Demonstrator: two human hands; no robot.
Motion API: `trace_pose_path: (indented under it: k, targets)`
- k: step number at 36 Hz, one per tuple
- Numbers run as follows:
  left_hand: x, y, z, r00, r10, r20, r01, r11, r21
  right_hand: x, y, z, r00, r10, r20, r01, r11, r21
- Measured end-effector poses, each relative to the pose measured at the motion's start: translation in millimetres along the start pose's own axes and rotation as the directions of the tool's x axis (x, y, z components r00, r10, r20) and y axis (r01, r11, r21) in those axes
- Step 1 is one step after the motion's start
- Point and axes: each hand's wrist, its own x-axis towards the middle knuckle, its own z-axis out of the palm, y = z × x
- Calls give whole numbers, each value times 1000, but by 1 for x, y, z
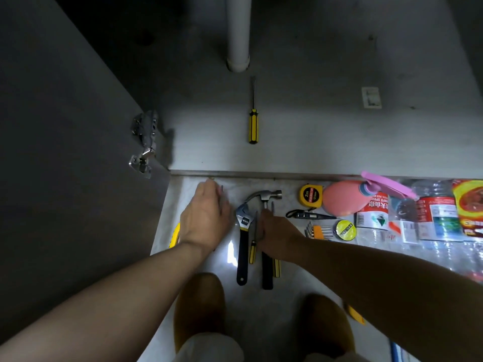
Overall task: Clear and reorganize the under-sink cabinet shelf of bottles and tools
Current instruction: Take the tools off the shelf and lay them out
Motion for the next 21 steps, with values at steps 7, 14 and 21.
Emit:
trace_pose_path:
  k: [7,14,21]
  targets:
    - [68,70,-13,986,66,-153,-91,983,-161,-5,1,-34,983,-83,-164,99,991,92]
    - [134,106,-11,994,-62,87,62,998,2,-10,6,-56,939,-168,-298,205,974,96]
    - [116,103,-3,990,-37,136,49,995,-82,-9,12,-72,956,-51,-289,177,886,428]
